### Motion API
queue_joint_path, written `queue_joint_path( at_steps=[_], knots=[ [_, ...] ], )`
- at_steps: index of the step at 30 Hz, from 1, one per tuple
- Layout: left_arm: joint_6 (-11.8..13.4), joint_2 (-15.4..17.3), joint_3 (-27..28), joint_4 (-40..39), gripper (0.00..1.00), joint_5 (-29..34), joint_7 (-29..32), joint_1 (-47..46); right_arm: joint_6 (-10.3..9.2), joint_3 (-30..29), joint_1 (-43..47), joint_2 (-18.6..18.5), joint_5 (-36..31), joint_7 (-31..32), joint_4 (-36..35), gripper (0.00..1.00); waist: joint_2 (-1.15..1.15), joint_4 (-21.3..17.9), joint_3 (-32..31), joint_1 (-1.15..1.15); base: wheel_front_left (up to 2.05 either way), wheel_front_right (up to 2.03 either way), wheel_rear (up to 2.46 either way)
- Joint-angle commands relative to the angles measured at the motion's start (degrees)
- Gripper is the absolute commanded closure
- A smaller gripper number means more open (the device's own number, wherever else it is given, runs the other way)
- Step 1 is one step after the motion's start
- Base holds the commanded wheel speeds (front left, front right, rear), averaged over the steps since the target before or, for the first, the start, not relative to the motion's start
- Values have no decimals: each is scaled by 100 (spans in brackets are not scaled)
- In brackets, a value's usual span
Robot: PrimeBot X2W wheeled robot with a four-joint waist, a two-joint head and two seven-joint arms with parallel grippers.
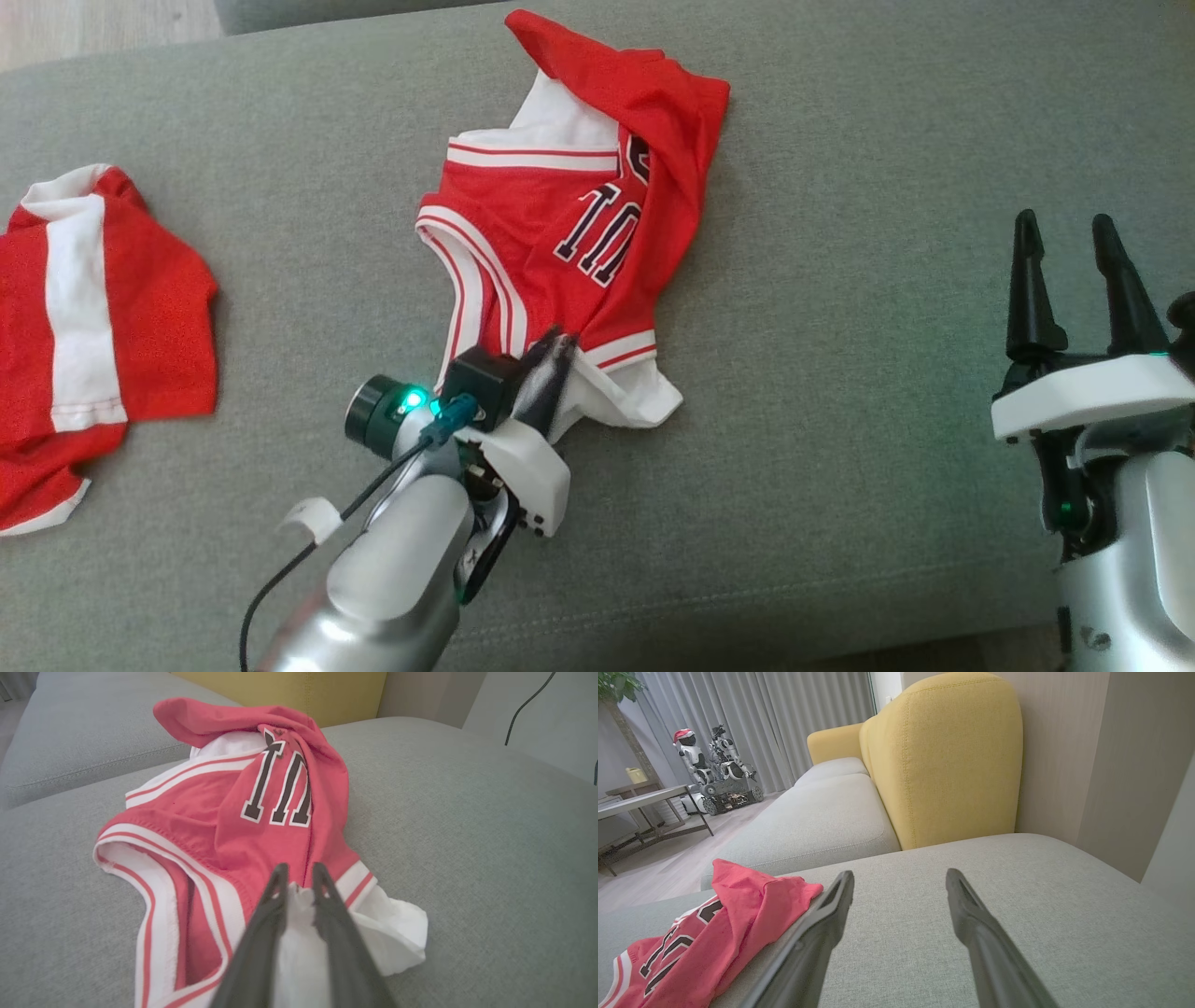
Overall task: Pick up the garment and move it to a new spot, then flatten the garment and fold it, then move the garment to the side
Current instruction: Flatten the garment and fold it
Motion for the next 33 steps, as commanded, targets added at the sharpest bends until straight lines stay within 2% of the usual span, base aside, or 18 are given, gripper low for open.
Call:
queue_joint_path(
  at_steps=[1, 6, 11, 17, 25, 33],
  knots=[
    [5, 41, 188, -161, 100, -12, -34, -279, 42, 96, -149, 26, -30, -23, -211, 0, 0, 7, 4, 0, 0, 0, 0],
    [95, 35, 308, -410, 100, -38, -34, -317, 42, 93, -186, 18, -41, 12, -197, 0, 0, 132, 45, 0, 0, 0, 0],
    [321, 33, 737, -1114, 100, -43, -34, -210, 42, 267, -414, -122, 33, 229, -114, 0, 0, 375, 111, 0, 0, 0, 0],
    [249, 34, 912, -1762, 100, 60, -34, 62, 42, 525, -1192, -505, 410, 846, 344, 0, 0, 861, 242, 0, 0, 0, 0],
    [141, 29, 595, -2473, 100, -2, -34, 154, 42, 874, -2842, -1031, 1117, 1653, 1556, 0, 0, 1554, 824, 0, 0, 0, 0],
    [371, 28, -16, -2997, 100, -360, -34, -118, 42, 1042, -4219, -1341, 1498, 2168, 2961, 0, 0, 2094, 1486, 0, 0, 0, 0]
  ],
)
